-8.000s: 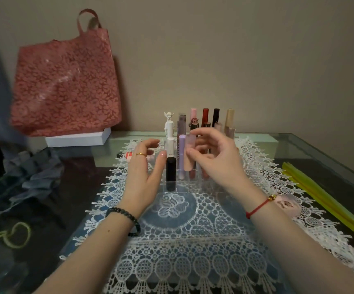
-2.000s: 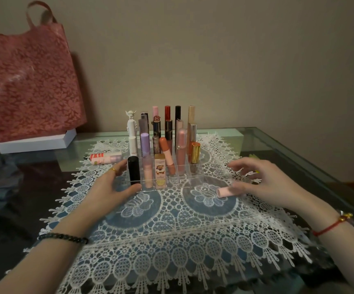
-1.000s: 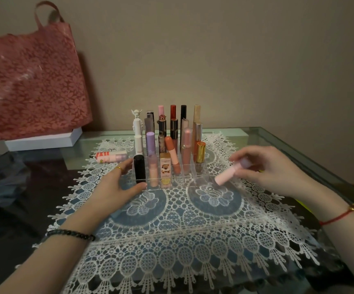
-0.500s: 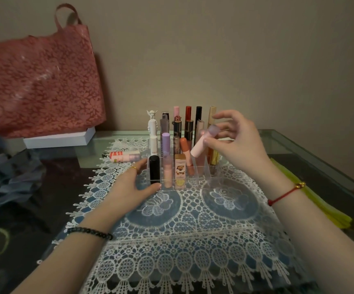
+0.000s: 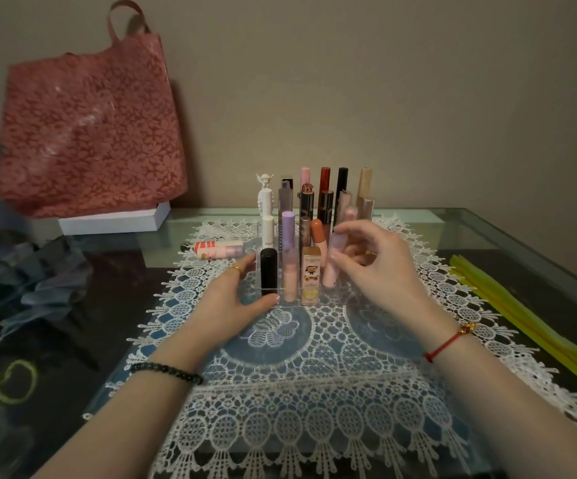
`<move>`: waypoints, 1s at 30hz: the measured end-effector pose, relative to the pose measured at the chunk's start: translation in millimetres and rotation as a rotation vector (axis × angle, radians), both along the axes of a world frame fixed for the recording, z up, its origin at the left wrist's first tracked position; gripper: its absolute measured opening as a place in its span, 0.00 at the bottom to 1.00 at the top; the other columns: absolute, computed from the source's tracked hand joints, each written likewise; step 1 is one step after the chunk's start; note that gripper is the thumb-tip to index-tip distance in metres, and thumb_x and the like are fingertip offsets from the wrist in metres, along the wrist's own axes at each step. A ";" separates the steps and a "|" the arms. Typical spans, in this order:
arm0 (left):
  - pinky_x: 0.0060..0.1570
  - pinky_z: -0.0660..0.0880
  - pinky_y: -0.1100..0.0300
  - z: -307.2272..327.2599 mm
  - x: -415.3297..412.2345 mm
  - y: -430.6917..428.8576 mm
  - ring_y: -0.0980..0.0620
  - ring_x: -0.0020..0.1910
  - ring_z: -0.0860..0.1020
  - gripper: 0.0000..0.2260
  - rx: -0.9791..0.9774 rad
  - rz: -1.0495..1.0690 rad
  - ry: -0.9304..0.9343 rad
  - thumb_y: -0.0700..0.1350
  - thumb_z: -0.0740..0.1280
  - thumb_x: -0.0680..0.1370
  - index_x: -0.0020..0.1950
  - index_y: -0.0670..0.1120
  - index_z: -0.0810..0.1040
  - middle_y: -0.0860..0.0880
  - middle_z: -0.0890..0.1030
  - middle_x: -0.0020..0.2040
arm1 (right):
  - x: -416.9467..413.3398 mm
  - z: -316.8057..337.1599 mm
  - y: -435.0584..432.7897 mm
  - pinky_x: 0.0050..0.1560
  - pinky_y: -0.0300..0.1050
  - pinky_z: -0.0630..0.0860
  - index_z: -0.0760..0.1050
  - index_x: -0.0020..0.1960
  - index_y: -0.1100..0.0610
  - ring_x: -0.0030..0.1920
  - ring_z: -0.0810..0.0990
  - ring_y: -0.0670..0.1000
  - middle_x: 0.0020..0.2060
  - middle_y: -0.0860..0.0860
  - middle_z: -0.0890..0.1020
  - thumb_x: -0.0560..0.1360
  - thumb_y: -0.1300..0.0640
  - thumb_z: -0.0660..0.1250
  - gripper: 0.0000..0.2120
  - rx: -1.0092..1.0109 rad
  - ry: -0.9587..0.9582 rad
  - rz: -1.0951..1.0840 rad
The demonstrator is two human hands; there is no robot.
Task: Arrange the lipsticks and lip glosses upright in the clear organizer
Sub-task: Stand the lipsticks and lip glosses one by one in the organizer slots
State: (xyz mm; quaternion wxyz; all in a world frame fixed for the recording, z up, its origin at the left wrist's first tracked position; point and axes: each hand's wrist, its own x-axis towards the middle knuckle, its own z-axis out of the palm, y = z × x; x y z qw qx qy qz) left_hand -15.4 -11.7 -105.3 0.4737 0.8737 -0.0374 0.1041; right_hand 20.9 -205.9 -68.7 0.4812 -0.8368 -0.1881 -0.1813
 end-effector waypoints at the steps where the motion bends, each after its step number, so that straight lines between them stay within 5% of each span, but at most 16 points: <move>1: 0.64 0.63 0.59 -0.6 0.3 0.3 0.60 0.62 0.65 0.34 -0.003 0.003 0.002 0.46 0.71 0.70 0.72 0.50 0.59 0.53 0.69 0.68 | -0.2 -1.7 0.3 0.39 0.28 0.74 0.74 0.54 0.51 0.40 0.76 0.41 0.42 0.45 0.78 0.69 0.63 0.69 0.15 -0.013 -0.001 -0.001; 10: 0.62 0.61 0.63 -1.3 1.9 0.6 0.58 0.66 0.65 0.34 0.001 0.008 -0.007 0.46 0.71 0.70 0.72 0.51 0.59 0.53 0.68 0.68 | -0.8 -12.8 1.4 0.41 0.30 0.76 0.74 0.54 0.49 0.41 0.77 0.41 0.41 0.44 0.78 0.69 0.61 0.69 0.15 -0.097 0.005 0.001; 24: 0.67 0.64 0.55 -0.1 -3.4 13.3 0.57 0.67 0.64 0.38 0.110 -0.016 0.028 0.47 0.71 0.69 0.73 0.54 0.53 0.54 0.66 0.69 | -2.8 -16.3 1.9 0.39 0.32 0.75 0.72 0.55 0.48 0.42 0.76 0.39 0.42 0.42 0.76 0.69 0.61 0.69 0.17 -0.143 -0.017 0.006; 30: 0.65 0.63 0.59 12.9 7.9 50.1 0.52 0.66 0.68 0.27 0.290 0.061 -0.053 0.44 0.66 0.75 0.71 0.49 0.60 0.49 0.70 0.67 | -4.5 -15.3 -0.4 0.45 0.42 0.78 0.74 0.56 0.53 0.45 0.76 0.42 0.44 0.46 0.77 0.72 0.59 0.65 0.13 -0.032 0.016 -0.012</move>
